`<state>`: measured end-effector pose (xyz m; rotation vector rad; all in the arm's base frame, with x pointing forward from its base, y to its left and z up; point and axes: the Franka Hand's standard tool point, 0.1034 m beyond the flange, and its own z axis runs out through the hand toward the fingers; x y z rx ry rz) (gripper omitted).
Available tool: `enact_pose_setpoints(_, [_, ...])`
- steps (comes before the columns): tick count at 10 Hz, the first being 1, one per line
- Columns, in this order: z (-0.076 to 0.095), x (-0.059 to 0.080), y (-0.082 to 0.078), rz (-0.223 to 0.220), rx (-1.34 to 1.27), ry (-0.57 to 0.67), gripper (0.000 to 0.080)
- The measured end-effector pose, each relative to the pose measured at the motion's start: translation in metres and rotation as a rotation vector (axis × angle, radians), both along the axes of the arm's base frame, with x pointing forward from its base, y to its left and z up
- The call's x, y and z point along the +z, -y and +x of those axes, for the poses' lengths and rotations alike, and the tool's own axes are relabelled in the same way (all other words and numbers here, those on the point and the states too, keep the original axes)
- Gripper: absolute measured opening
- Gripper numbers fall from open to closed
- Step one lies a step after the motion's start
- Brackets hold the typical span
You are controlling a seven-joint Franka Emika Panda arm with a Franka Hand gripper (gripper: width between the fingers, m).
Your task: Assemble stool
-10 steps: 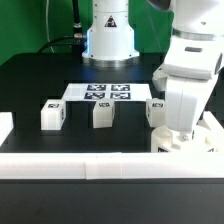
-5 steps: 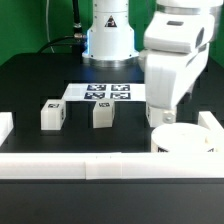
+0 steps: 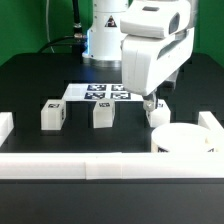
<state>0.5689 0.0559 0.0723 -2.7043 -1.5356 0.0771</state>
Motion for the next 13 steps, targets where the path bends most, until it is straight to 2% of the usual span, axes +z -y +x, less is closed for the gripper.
enact_pose_setpoints(2, [-0.001,-0.001,0.0,-0.007,-0.166,0.0,0.0649])
enact_pose_setpoints(4, [-0.015,-0.012,0.008,-0.027,-0.448,-0.015,0.0649])
enact_pose_setpoints(6, [-0.018,-0.018,0.005,-0.02,-0.589,0.007,0.0649])
enact_pose_setpoints(10, [-0.018,-0.017,-0.001,-0.015,-0.885,-0.008,0.0649])
enact_pose_setpoints(11, [-0.018,-0.015,-0.004,-0.025,-1.047,-0.01,0.0649])
enact_pose_setpoints(13, [-0.025,-0.021,-0.008,-0.04,-1.294,-0.031,0.0649])
